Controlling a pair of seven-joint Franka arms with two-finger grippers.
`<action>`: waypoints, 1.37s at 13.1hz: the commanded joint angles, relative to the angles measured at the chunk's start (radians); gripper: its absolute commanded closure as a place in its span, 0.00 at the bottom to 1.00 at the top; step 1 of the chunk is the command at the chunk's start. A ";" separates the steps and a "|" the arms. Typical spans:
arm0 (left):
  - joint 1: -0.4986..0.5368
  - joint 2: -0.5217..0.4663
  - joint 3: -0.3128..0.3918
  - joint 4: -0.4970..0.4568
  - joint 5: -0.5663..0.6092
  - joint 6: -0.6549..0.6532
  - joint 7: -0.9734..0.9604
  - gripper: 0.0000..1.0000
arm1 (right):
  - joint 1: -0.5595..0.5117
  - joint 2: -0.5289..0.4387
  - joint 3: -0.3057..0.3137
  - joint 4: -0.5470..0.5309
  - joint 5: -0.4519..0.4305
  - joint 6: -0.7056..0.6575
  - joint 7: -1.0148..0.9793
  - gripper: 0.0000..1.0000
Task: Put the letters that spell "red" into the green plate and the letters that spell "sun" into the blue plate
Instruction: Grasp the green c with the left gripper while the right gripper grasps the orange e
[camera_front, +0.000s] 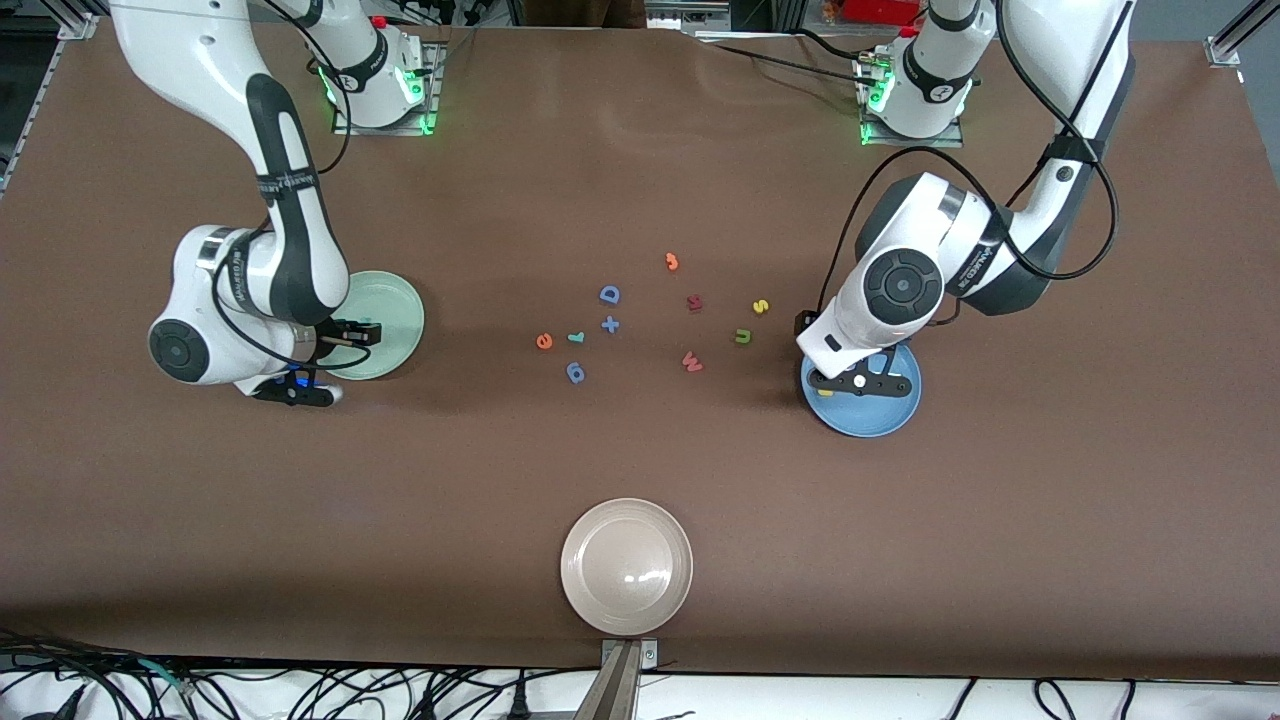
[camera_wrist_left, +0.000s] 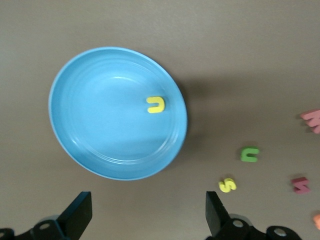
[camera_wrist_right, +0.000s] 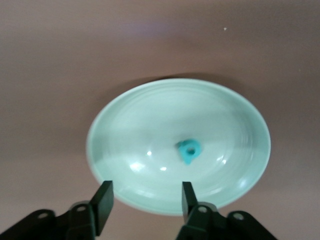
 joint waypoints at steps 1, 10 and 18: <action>0.002 0.002 0.002 -0.013 -0.067 0.063 -0.010 0.00 | 0.035 -0.031 -0.002 0.064 0.007 -0.068 0.089 0.05; -0.044 0.060 0.002 -0.023 -0.070 0.145 -0.072 0.00 | 0.315 -0.029 0.003 0.088 0.010 0.113 0.501 0.01; -0.124 0.104 0.002 -0.148 -0.069 0.375 -0.220 0.01 | 0.472 0.052 0.033 -0.123 0.017 0.560 0.629 0.01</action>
